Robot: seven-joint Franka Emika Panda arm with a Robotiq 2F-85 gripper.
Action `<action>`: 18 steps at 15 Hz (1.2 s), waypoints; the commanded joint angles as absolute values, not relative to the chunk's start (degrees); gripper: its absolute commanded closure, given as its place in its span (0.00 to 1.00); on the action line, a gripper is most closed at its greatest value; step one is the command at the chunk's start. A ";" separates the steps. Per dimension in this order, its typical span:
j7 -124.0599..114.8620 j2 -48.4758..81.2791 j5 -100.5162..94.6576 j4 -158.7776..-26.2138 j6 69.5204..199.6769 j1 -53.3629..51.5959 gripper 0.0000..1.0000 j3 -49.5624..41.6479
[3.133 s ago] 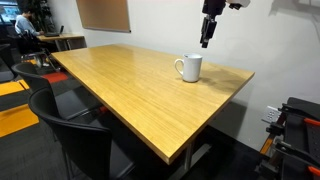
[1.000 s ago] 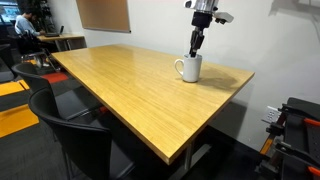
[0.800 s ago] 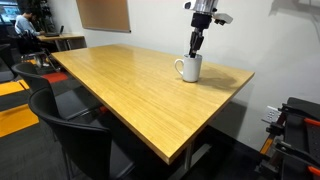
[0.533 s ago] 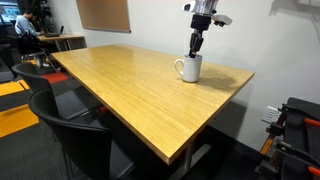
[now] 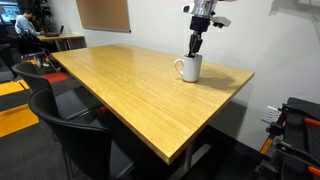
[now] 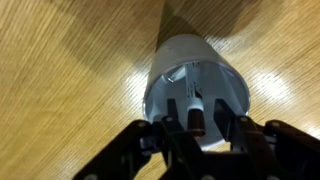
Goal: Remove the marker out of the cup and put it on the table
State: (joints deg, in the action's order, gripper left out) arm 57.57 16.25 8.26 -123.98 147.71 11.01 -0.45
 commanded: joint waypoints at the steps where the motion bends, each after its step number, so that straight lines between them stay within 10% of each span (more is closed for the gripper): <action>1: 60.47 17.13 10.12 -122.60 147.13 12.58 0.58 1.07; 12: 63.54 18.37 12.74 -122.24 147.23 13.84 0.58 2.70; 18: 64.05 18.60 13.15 -122.20 147.14 14.19 1.00 3.12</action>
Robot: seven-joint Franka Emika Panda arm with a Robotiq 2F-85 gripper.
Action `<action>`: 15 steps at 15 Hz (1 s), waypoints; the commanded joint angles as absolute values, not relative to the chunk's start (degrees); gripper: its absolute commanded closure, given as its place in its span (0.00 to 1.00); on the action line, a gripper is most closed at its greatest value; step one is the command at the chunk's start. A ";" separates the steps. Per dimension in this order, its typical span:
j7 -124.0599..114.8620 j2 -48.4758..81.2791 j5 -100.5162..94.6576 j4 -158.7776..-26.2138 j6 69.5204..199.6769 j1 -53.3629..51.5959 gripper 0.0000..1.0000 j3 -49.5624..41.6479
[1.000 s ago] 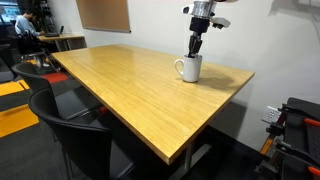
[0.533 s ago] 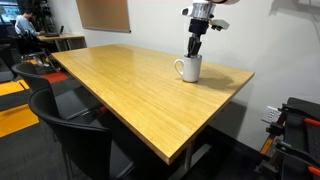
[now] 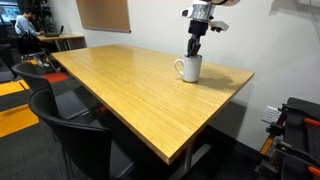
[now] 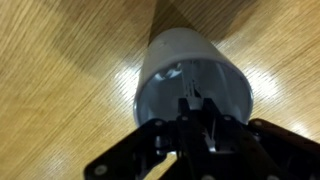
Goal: Remove the marker out of the cup and put it on the table
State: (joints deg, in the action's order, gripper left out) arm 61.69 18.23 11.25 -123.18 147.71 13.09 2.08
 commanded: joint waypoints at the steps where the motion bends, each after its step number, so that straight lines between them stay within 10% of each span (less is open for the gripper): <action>1: 63.94 18.28 13.10 -122.48 147.19 14.16 0.97 3.10; 15: 63.44 8.54 16.12 -128.46 148.40 13.32 0.95 2.24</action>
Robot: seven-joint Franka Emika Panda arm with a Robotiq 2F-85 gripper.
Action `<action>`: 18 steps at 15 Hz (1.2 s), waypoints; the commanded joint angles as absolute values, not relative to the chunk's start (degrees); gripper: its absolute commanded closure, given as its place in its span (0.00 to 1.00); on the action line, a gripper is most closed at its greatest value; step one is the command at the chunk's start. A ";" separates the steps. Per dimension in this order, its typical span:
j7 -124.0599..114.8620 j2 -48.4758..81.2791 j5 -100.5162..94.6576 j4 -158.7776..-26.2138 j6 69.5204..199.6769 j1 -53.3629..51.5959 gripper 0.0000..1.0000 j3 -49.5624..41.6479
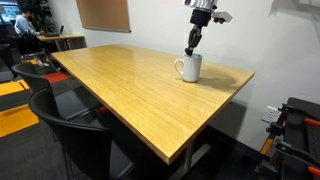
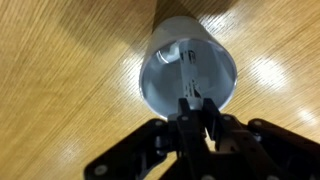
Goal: Remove the marker out of the cup and put it on the table
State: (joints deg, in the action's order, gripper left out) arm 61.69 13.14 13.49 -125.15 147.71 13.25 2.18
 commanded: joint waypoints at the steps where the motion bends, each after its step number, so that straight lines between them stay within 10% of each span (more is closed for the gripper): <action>1: 63.62 7.56 16.78 -128.95 148.46 13.15 0.95 2.12; 18: 66.65 -4.65 22.49 -126.92 134.99 3.55 0.95 -2.79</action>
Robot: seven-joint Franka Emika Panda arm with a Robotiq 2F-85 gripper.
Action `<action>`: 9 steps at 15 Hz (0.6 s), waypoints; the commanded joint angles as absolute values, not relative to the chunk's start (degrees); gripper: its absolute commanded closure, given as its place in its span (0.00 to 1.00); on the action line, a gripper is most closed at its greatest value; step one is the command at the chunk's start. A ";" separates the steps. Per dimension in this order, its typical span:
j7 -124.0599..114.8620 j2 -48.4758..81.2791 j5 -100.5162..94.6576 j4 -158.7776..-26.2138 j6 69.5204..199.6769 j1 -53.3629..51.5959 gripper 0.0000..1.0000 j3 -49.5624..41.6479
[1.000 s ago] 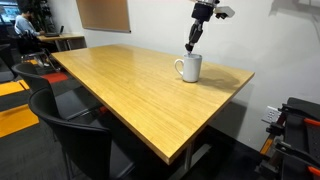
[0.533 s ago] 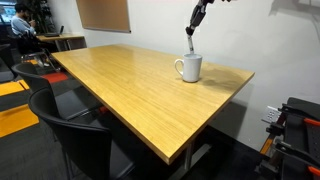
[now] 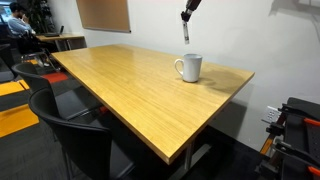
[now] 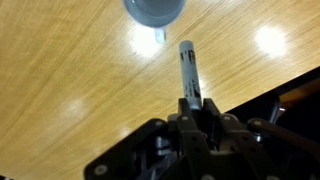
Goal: Remove the marker out of the cup and put it on the table
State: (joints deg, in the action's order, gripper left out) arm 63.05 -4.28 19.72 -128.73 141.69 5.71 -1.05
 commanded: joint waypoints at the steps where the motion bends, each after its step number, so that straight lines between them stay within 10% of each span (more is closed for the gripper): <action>1: 67.21 -4.30 22.67 -126.32 132.74 3.20 0.95 -2.96; 9: 65.72 0.55 19.74 -121.84 119.89 2.32 0.95 -2.07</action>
